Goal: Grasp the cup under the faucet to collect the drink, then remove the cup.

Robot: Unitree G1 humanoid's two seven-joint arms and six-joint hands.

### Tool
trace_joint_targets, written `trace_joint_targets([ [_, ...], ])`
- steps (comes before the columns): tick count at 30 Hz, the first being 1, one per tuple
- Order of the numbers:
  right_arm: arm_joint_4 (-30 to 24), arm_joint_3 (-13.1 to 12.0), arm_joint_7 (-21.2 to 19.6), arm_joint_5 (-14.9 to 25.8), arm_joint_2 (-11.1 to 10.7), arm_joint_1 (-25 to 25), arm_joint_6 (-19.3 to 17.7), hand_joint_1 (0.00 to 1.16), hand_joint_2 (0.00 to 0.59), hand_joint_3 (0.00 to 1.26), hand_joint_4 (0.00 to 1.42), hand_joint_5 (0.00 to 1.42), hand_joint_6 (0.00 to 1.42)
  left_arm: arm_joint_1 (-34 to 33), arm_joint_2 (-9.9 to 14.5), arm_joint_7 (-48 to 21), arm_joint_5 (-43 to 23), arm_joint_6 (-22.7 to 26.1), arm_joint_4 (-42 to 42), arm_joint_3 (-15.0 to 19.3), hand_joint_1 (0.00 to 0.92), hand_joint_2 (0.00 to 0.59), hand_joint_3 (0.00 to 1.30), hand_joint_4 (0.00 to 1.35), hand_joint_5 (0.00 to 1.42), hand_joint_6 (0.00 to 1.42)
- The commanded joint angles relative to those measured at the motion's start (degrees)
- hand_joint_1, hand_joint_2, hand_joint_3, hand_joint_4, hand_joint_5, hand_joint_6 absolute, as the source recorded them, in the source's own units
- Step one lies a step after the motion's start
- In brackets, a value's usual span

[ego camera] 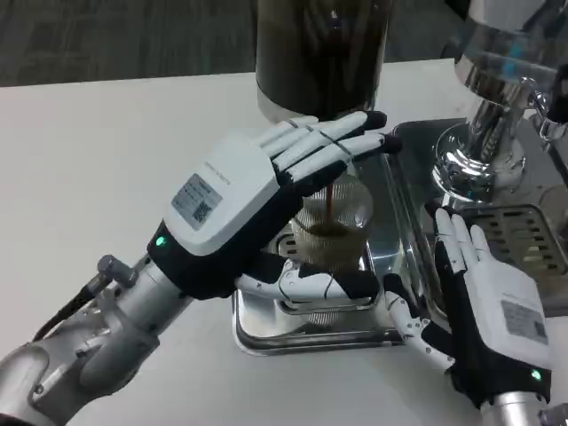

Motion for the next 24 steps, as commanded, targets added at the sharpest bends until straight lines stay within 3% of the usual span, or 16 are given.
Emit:
trace_joint_targets([
  [1, 0.87, -1.55, -0.68, 5.3, -0.1, -0.35, -5.02, 0.37, 0.332, 0.0, 0.0, 0.0, 0.16, 1.09, 1.44, -1.72, 2.29, 0.19, 1.71, -2.74, 0.0, 0.144, 0.25, 0.13, 0.28, 0.26],
  [5, 2.12, -2.97, 1.18, 10.95, -0.41, -1.52, -9.55, 0.45, 0.261, 0.0, 0.0, 0.0, 0.16, 0.82, 1.58, -1.12, 1.81, 0.24, 2.33, -3.07, 0.0, 0.145, 0.25, 0.13, 0.28, 0.25],
  [10, 6.43, -5.1, 7.57, 21.2, -0.15, -4.89, -14.47, 0.5, 0.233, 0.0, 0.0, 0.0, 0.13, 0.66, 1.61, -0.66, 1.27, 0.31, 2.91, -3.37, 0.0, 0.146, 0.26, 0.13, 0.28, 0.25],
  [16, 12.92, -6.93, 13.5, 29.85, 0.53, -8.93, -20.83, 0.58, 0.204, 0.0, 0.0, 0.0, 0.13, 0.39, 1.8, -0.44, 0.82, 0.32, 3.41, -3.63, 0.0, 0.151, 0.26, 0.13, 0.28, 0.25],
  [20, 16.53, -7.59, 15.88, 33.06, 1.16, -11.05, -23.9, 0.6, 0.2, 0.0, 0.0, 0.0, 0.11, 0.41, 1.77, -0.38, 0.54, 0.48, 3.59, -3.84, 0.0, 0.156, 0.26, 0.13, 0.28, 0.25],
  [24, 18.64, -7.87, 16.61, 33.52, 1.57, -12.42, -25.57, 0.61, 0.199, 0.0, 0.0, 0.0, 0.11, 0.45, 1.86, -0.37, 0.29, 0.63, 3.71, -3.92, 0.0, 0.159, 0.26, 0.13, 0.28, 0.25],
])
